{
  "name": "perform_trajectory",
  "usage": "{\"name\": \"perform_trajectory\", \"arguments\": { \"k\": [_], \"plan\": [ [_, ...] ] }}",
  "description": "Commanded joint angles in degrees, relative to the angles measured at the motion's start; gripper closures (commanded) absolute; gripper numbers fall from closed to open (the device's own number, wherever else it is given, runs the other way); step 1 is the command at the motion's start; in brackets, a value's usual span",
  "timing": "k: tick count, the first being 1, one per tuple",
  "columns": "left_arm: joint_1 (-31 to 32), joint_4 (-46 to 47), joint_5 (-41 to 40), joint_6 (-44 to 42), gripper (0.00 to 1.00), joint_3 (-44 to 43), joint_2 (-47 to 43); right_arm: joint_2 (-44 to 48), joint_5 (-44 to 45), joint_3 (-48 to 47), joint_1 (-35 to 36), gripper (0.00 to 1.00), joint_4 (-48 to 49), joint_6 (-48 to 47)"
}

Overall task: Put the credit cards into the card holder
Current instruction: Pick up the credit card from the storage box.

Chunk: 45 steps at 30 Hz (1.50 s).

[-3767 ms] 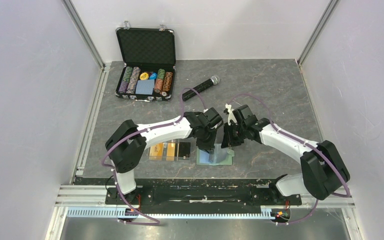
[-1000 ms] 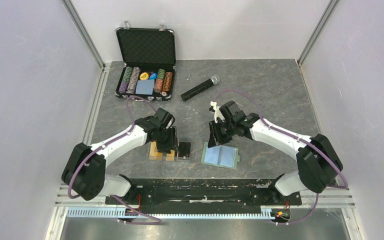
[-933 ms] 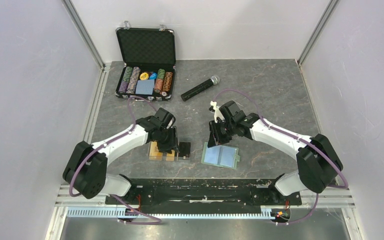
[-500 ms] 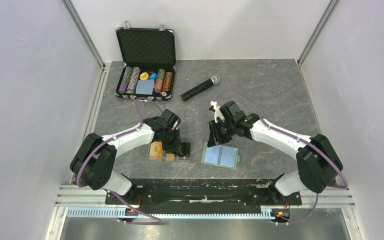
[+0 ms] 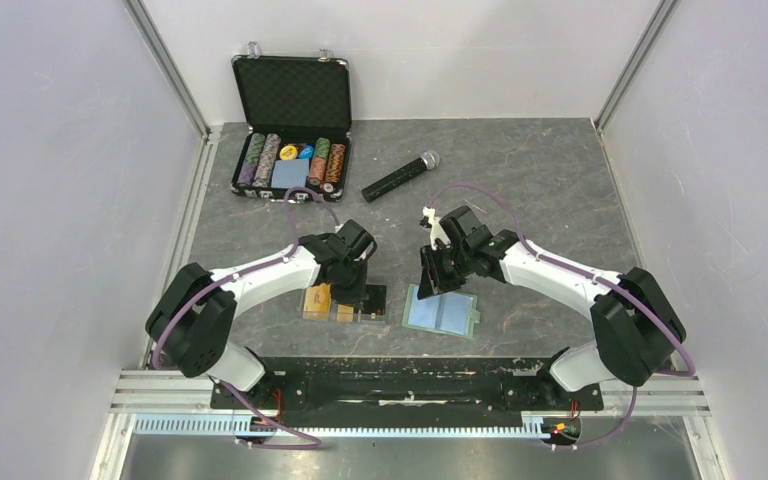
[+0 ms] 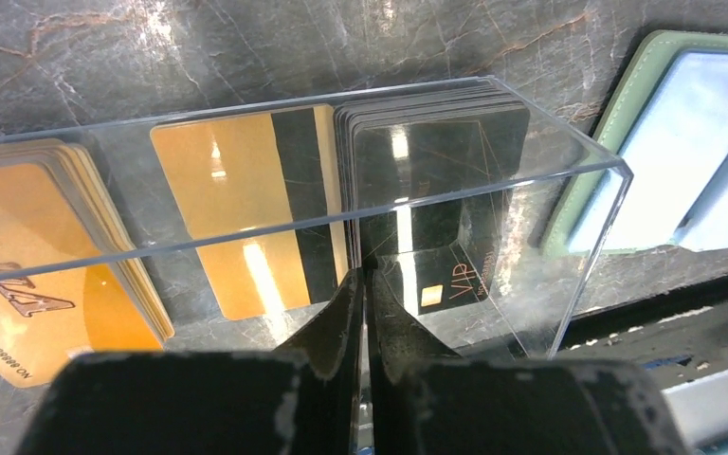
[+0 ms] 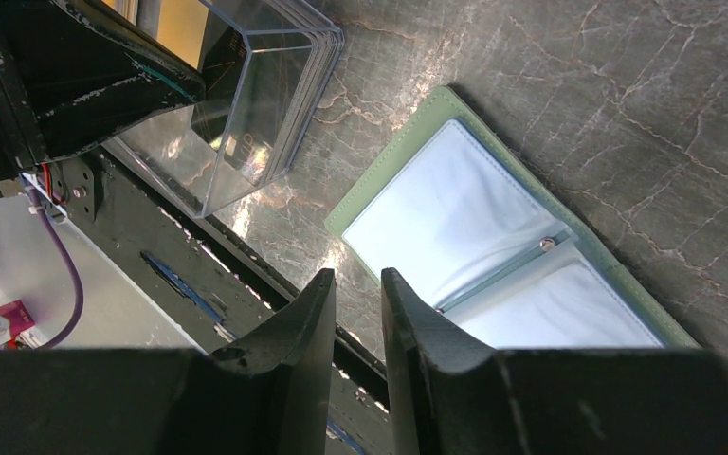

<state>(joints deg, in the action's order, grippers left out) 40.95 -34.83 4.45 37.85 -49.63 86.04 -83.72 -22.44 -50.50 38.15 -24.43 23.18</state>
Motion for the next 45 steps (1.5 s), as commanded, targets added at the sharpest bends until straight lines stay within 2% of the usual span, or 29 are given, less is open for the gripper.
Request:
{"name": "perform_trajectory", "arguments": {
  "k": [1,3,6,14,27,28,29,31,33,38,45],
  "plan": [
    [2.21,-3.66,-5.6,-2.05,0.91,-3.28,2.03,1.31,0.1,-0.04,0.34,0.73,0.93,0.07],
    [3.07,-4.36,-6.65,-2.24,0.85,-4.21,2.99,1.29,0.1,-0.03,0.34,0.73,0.81,0.05],
    [4.27,-4.46,-6.63,-2.39,0.84,-5.4,4.15,1.3,0.17,0.01,0.34,0.73,0.82,0.11],
    [6.72,-4.42,-5.95,-1.91,0.92,-8.5,4.86,1.37,0.2,-0.12,0.36,0.73,0.72,0.1],
    [7.13,-4.46,-5.91,-0.78,0.93,-10.36,2.3,1.17,0.14,-0.12,0.36,0.73,0.78,0.11],
    [7.08,-4.61,-6.32,-0.36,0.89,-10.24,2.35,1.18,0.11,-0.19,0.35,0.73,0.78,0.13],
    [7.03,-4.79,-6.82,0.0,0.78,-10.04,2.25,1.26,-0.04,-0.2,0.34,0.73,0.87,0.26],
    [7.04,-4.81,-7.71,0.43,0.64,-9.43,1.9,1.33,-0.56,-0.38,0.34,0.73,1.26,0.66],
    [6.91,-4.82,-8.4,0.92,0.57,-8.73,1.48,1.57,-1.88,-0.29,0.34,0.72,2.67,1.75],
    [5.39,-4.0,-7.48,1.05,0.55,-7.08,0.97,1.9,-6.63,1.67,0.32,0.59,9.94,7.27],
    [2.14,-0.88,-4.81,0.83,0.62,-3.79,-0.87,-1.02,-12.35,5.47,1.38,0.48,22.99,15.91]
  ]
}}
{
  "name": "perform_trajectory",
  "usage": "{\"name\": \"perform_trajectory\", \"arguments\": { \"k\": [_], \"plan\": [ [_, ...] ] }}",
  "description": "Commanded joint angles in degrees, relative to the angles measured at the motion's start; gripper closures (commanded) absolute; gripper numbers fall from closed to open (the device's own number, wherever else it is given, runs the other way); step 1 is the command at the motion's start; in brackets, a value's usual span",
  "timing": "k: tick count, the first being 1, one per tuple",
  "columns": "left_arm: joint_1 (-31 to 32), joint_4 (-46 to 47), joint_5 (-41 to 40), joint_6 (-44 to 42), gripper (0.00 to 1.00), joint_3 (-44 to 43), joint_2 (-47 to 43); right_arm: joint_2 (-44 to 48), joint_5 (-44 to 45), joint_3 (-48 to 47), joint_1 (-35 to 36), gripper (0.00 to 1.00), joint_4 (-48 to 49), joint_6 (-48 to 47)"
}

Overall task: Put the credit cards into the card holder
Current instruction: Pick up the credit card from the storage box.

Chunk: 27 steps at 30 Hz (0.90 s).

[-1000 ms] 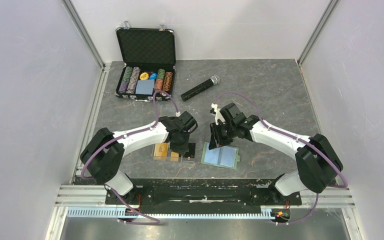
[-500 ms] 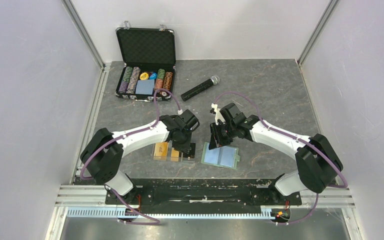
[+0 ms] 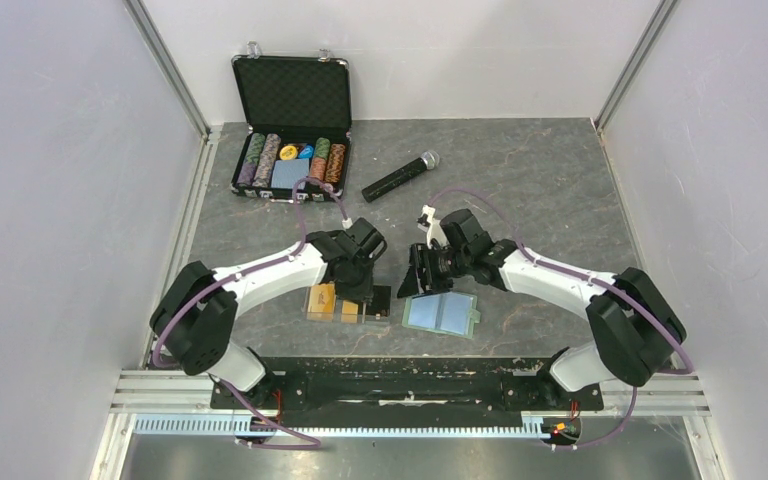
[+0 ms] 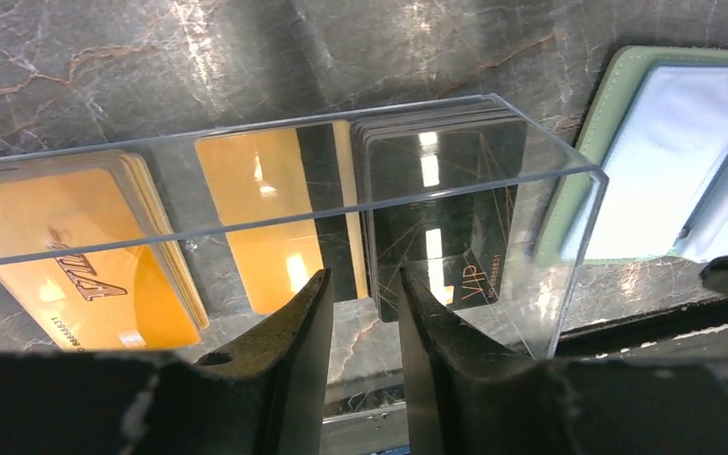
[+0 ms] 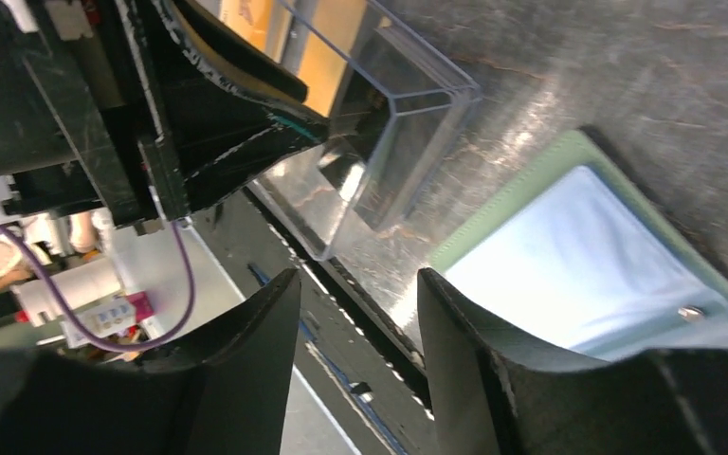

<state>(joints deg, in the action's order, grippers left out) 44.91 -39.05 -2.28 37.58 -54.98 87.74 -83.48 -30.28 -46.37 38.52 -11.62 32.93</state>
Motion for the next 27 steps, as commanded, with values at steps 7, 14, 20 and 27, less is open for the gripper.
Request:
{"name": "perform_trajectory", "arguments": {
  "k": [7,14,20,27],
  "plan": [
    [-3.81,8.45,7.51,2.1,0.65,3.98,-1.95,-5.95,-4.12,0.03,3.48,0.55,11.14,7.2],
    [-3.86,11.16,10.49,2.72,0.72,3.79,0.97,-7.08,-1.2,-0.34,4.79,0.68,9.2,5.09],
    [-3.86,9.36,9.65,1.97,0.85,2.61,2.69,-7.48,-0.74,0.14,5.25,0.72,8.72,4.54],
    [-3.8,8.72,9.86,1.38,0.86,2.08,0.17,-7.65,-0.65,0.05,5.38,0.73,8.27,4.11]
  ]
}}
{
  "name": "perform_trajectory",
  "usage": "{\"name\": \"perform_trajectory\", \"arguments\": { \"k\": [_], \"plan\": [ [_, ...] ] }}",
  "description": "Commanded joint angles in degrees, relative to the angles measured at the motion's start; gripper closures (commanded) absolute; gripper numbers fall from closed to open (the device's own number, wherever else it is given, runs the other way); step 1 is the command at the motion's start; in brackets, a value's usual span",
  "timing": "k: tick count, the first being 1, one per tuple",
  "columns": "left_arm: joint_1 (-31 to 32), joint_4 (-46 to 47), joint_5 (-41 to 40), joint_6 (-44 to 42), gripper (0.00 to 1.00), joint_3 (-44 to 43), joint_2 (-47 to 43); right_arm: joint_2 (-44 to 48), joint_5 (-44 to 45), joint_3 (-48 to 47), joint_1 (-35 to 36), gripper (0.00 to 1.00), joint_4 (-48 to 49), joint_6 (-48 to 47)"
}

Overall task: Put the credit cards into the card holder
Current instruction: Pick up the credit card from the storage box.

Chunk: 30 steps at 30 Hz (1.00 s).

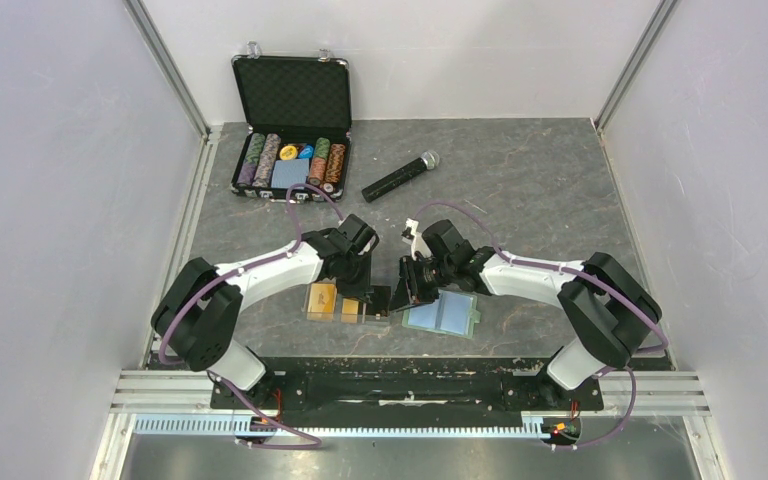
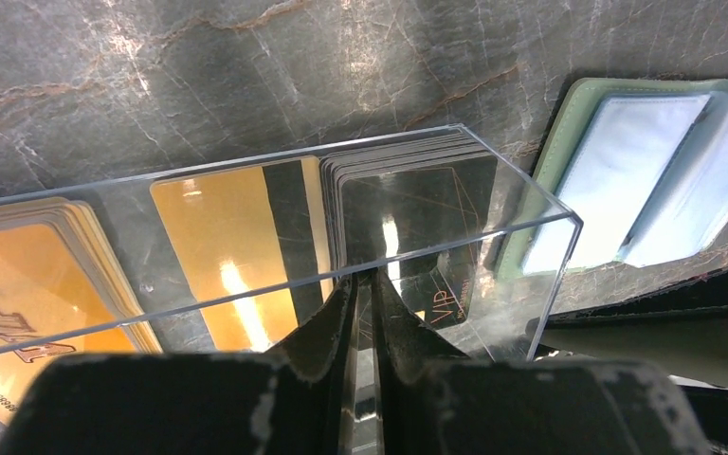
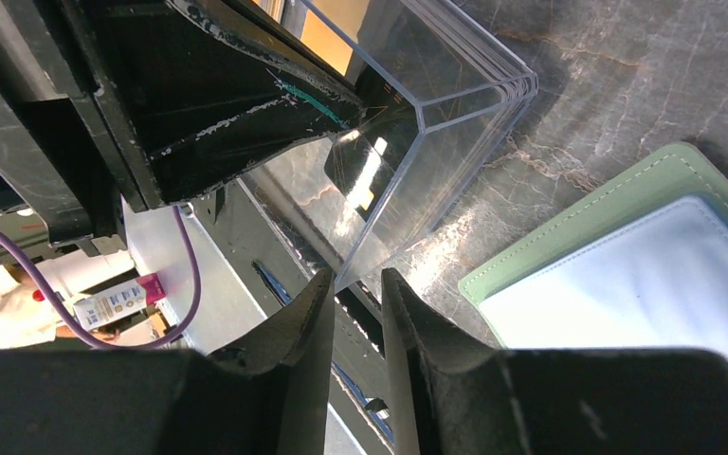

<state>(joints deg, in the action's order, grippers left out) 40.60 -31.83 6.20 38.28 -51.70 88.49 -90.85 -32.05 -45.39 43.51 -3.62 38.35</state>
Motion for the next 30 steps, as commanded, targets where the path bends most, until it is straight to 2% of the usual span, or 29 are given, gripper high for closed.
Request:
{"name": "perform_trajectory", "arguments": {
  "k": [1,8,12,15,17,22,29,30],
  "plan": [
    [0.53,1.63,1.75,0.68,0.86,-1.3,-0.92,-0.22,1.12,-0.94,0.44,0.73,0.3,-1.26],
    [0.53,5.66,7.21,1.19,0.9,-0.64,-3.12,-0.18,1.38,-1.02,0.44,0.74,-0.2,-1.59],
    [0.52,5.05,5.88,1.74,0.89,-0.49,-4.68,-0.17,1.51,-1.11,0.44,0.74,-0.63,-1.8],
    [0.46,1.96,1.94,1.6,0.65,-0.89,-5.21,-0.15,1.56,-1.11,0.51,0.73,-0.84,-1.96],
    [0.45,-0.62,-0.48,1.19,0.59,-1.18,-4.89,-0.2,1.56,-1.11,0.42,0.74,-0.89,-2.13],
    [0.45,-2.01,-1.13,-0.03,0.6,-1.12,-1.94,-0.14,1.56,-1.0,0.4,0.74,-1.13,-2.16],
    [0.45,0.97,2.35,-0.34,0.72,-0.77,1.14,-0.21,1.72,-0.93,0.44,0.74,-1.29,-2.32],
    [0.45,0.94,2.67,-0.47,0.78,-0.93,1.41,-0.14,1.72,-0.93,0.49,0.74,-1.28,-2.35]
  ]
}}
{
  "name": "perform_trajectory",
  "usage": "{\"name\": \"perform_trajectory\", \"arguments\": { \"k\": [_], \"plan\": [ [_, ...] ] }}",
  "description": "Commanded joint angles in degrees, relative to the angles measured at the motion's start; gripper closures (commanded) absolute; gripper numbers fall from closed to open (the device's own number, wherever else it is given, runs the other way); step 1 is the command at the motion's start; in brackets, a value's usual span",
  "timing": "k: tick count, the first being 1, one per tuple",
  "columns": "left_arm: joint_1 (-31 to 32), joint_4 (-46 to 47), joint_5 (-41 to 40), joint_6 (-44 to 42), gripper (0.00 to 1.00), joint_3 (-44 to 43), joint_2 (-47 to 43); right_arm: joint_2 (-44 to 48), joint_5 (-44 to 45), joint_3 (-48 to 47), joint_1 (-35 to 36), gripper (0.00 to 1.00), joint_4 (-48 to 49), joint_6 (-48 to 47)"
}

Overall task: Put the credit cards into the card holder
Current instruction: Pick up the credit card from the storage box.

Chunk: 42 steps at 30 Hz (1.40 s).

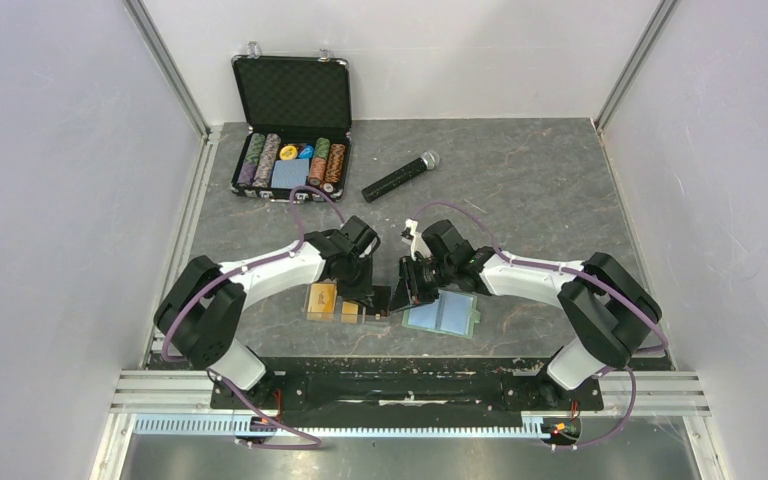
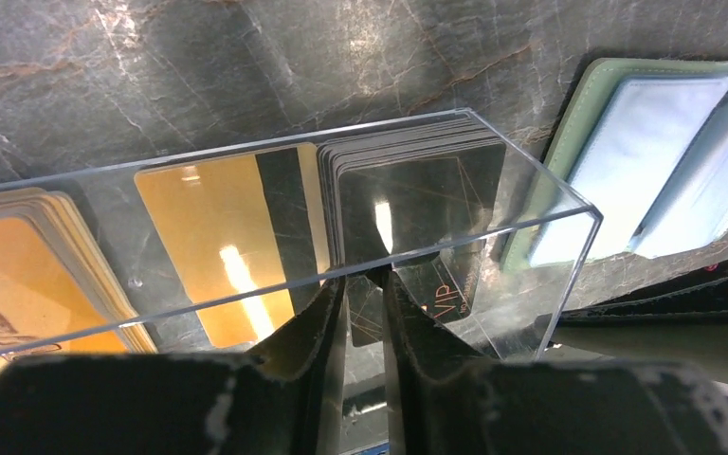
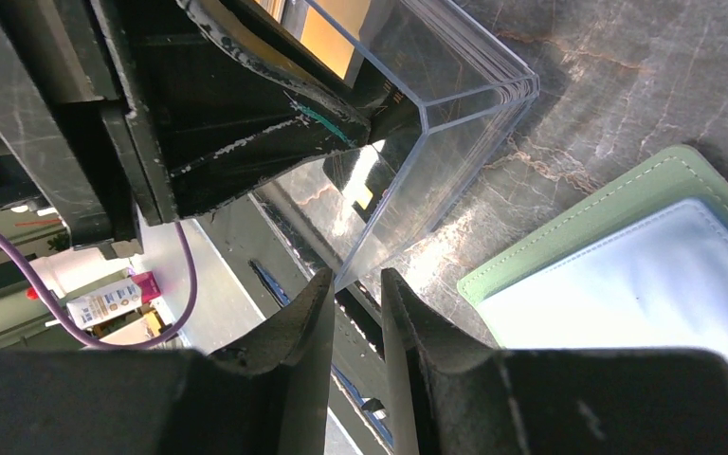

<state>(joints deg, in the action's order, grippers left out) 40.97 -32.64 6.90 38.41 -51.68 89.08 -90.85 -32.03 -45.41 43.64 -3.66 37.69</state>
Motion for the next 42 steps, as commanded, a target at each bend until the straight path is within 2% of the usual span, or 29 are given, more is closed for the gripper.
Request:
{"name": "perform_trajectory", "arguments": {
  "k": [1,3,8,27,34,42],
  "plan": [
    [0.07,1.77,1.99,-0.69,0.83,-1.05,1.07,-0.2,1.7,-0.91,0.36,0.74,-1.28,-1.76],
    [0.07,1.78,2.37,-0.68,0.9,-1.31,0.86,-0.25,1.71,-0.97,0.31,0.74,-1.27,-1.77],
    [0.14,1.29,2.66,-0.7,0.98,-1.88,-0.61,-0.24,1.71,-0.98,0.32,0.74,-1.35,-1.88],
    [1.57,-2.86,2.42,-1.51,0.98,-6.28,-0.55,-0.02,1.97,-0.73,0.33,0.73,-1.52,-1.9],
    [2.46,-4.39,1.12,-3.77,0.96,-7.04,3.4,0.06,1.95,-0.73,0.33,0.73,-1.61,-1.97],
    [5.91,-7.88,-1.64,-5.41,0.96,-11.9,7.26,0.25,2.19,-0.73,0.29,0.73,-1.79,-1.93]
  ]
}}
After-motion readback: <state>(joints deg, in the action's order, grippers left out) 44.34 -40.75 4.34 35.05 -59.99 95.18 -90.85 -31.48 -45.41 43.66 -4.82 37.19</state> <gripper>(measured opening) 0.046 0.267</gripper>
